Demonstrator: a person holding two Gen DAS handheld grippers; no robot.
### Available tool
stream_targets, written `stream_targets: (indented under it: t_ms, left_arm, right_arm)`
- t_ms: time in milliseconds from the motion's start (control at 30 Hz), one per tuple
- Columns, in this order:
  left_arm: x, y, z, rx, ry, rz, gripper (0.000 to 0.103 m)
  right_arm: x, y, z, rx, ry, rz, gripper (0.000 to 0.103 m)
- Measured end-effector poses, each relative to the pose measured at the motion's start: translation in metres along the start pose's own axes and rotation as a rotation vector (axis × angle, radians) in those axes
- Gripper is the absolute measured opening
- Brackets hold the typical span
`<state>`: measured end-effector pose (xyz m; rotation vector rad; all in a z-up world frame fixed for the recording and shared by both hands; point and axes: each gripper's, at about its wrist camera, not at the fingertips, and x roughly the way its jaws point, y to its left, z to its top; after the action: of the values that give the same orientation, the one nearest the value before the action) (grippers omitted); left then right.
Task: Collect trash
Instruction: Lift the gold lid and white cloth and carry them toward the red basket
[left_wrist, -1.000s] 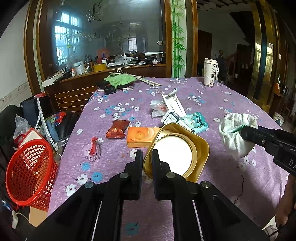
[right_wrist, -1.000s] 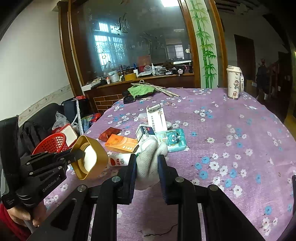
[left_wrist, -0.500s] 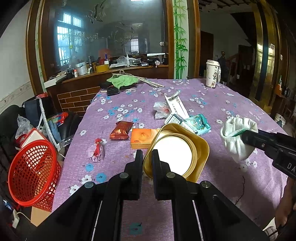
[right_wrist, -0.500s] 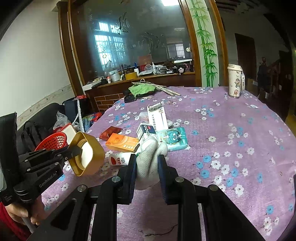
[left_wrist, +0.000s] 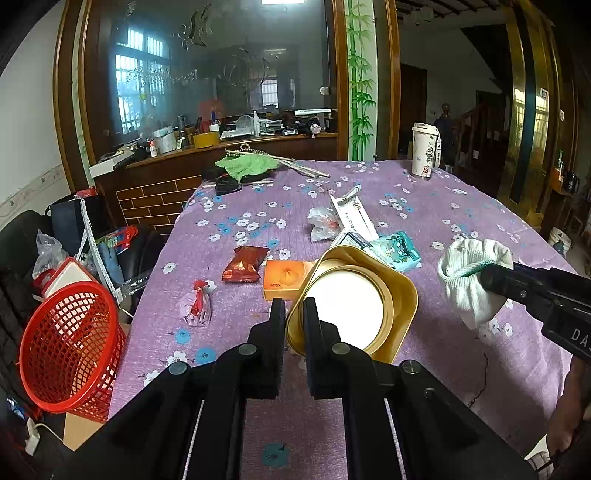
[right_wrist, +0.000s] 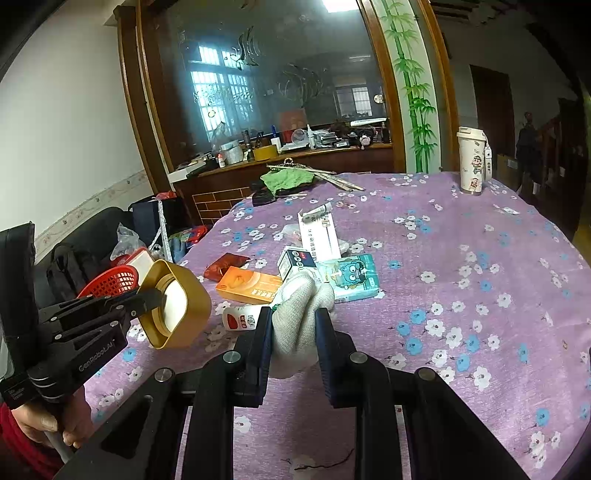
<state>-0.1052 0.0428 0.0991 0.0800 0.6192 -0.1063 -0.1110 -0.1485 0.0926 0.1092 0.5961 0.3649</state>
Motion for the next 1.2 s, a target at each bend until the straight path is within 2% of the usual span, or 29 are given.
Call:
stream_targets:
  t_ms: [433, 733, 1200]
  left_arm:
    - [-0.006, 0.010, 0.004, -0.022, -0.014, 0.018, 0.009]
    - [-0.012, 0.022, 0.004, -0.043, -0.021, 0.040, 0.009]
    - [-0.016, 0.064, 0.003, -0.109, -0.019, 0.096, 0.009]
  right_arm:
    - [0.002, 0.007, 0.000, -0.014, 0.008, 0.018, 0.024]
    - [0.006, 0.020, 0.004, -0.033, 0.017, 0.060, 0.024]
    - [0.032, 0.060, 0.015, -0.091, 0.065, 0.154, 0.024]
